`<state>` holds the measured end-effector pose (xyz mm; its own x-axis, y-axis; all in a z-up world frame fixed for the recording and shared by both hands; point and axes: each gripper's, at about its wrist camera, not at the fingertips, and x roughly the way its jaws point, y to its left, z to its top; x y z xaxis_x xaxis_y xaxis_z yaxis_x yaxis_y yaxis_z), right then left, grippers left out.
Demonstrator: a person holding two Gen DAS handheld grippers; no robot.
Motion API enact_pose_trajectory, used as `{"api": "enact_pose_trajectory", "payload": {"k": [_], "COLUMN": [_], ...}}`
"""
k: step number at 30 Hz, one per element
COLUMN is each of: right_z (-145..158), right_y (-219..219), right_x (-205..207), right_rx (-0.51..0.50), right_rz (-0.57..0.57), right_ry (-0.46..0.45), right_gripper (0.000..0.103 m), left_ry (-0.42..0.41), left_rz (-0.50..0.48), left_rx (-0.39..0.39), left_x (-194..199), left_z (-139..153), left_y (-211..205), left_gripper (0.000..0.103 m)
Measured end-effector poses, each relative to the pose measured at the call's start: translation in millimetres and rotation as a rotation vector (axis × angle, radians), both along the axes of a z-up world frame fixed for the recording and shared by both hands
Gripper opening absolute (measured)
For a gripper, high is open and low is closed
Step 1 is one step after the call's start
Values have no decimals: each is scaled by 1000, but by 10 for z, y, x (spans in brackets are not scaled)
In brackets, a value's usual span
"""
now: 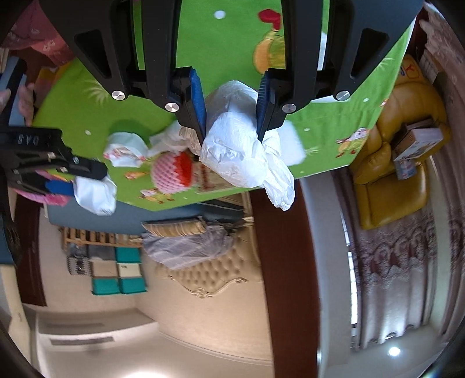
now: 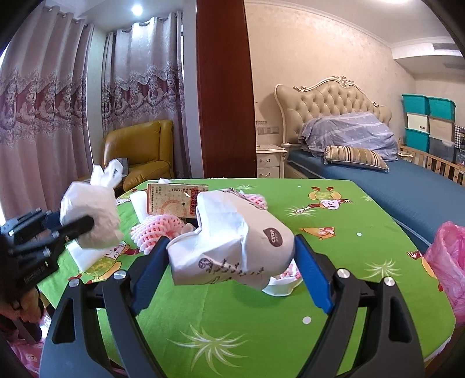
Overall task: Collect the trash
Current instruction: 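Carry the paper bag and tissue to the pink wastebasket and release both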
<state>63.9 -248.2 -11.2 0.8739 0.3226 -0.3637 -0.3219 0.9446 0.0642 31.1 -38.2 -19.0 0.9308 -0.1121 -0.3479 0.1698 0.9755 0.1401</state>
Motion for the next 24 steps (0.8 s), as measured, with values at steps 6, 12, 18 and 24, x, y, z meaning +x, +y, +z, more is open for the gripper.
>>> {"api": "enact_pose_trajectory", "payload": {"k": [6,12,18,24], "right_z": [7,34,33,81], "right_y": [-212,-648,-1076,-1615], "right_x": [-19,-46,-140,-273], "right_rx": [13,38,32,3], "right_rz": [-46,-143,-231,-364], "right_ry": [-9,-12,-23,-50], "right_gripper": [82,82,82,82], "left_ry": [30,72,107,144], "left_rz": [-114,-201,-312,-474], "left_rx": [73,69,39,10], "left_x": [80,239,391,570], "left_z": [-106,-140,-103,-47], "left_y": [-433,-722,-1106,-1734], "left_gripper": [30,30,30,30]}}
